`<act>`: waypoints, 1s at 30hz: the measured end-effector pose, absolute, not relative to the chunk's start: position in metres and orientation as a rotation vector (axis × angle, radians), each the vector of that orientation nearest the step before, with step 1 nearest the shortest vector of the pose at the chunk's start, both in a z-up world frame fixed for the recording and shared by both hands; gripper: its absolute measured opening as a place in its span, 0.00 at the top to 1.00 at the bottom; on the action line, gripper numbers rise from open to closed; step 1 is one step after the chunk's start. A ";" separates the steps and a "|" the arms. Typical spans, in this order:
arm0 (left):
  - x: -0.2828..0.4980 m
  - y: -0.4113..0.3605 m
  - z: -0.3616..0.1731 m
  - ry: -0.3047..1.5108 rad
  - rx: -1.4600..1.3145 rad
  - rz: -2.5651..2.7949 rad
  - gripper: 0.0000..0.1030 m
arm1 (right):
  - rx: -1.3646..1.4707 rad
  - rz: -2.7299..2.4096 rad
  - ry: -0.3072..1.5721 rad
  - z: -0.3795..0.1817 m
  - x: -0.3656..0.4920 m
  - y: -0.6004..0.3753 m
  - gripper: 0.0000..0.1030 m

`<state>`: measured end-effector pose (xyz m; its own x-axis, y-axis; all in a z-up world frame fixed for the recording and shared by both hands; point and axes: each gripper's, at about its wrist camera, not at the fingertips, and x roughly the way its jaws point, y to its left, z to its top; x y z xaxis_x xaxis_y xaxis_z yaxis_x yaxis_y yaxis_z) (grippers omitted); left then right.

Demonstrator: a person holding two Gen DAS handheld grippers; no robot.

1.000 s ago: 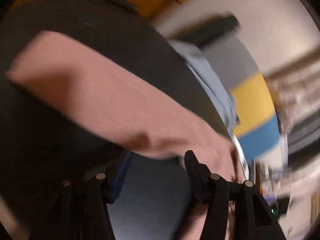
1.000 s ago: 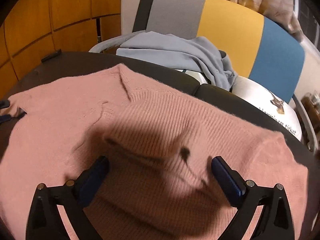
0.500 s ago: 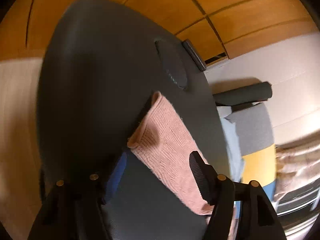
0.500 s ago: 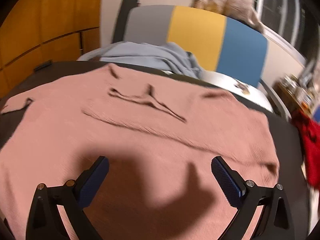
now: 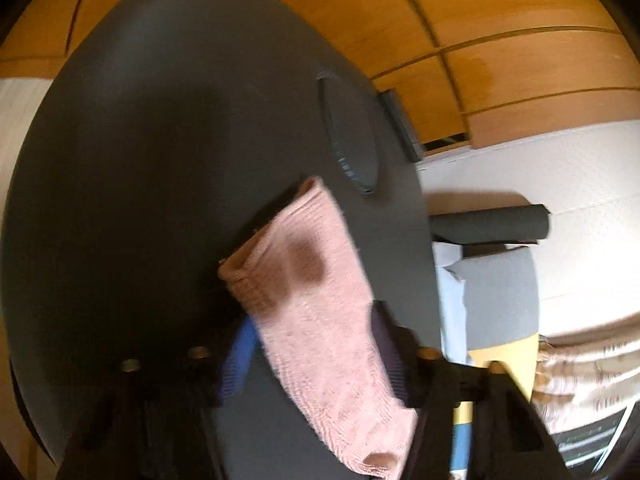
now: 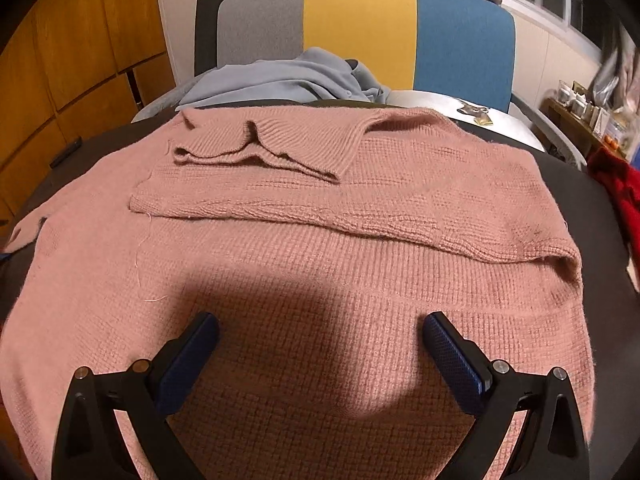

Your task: Fold clothes

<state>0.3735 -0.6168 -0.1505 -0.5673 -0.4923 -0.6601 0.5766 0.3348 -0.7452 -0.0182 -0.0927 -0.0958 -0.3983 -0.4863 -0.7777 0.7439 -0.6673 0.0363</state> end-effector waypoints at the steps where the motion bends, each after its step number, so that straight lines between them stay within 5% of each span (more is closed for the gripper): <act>1: 0.373 -0.619 -0.155 1.698 0.076 -1.391 0.96 | 1.025 -2.100 0.409 -0.096 -0.018 -0.092 0.00; 5: 0.356 -0.618 -0.153 1.757 0.051 -1.418 0.96 | 1.027 -2.096 0.399 -0.097 -0.017 -0.092 0.00; 19: 0.101 -0.521 -0.024 1.638 0.248 -2.255 0.96 | 1.037 -2.081 0.363 -0.100 -0.019 -0.090 0.00; 30: -0.062 -0.358 -0.089 1.565 0.845 -2.520 0.94 | 1.037 -2.053 0.270 -0.099 -0.022 -0.081 0.00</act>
<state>-0.0625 -0.3579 -0.0889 -0.8485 0.2315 -0.4759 0.3239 -0.4839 -0.8130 -0.0218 -0.0813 -0.0994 -0.3417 -0.5642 -0.7516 0.7393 -0.6551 0.1557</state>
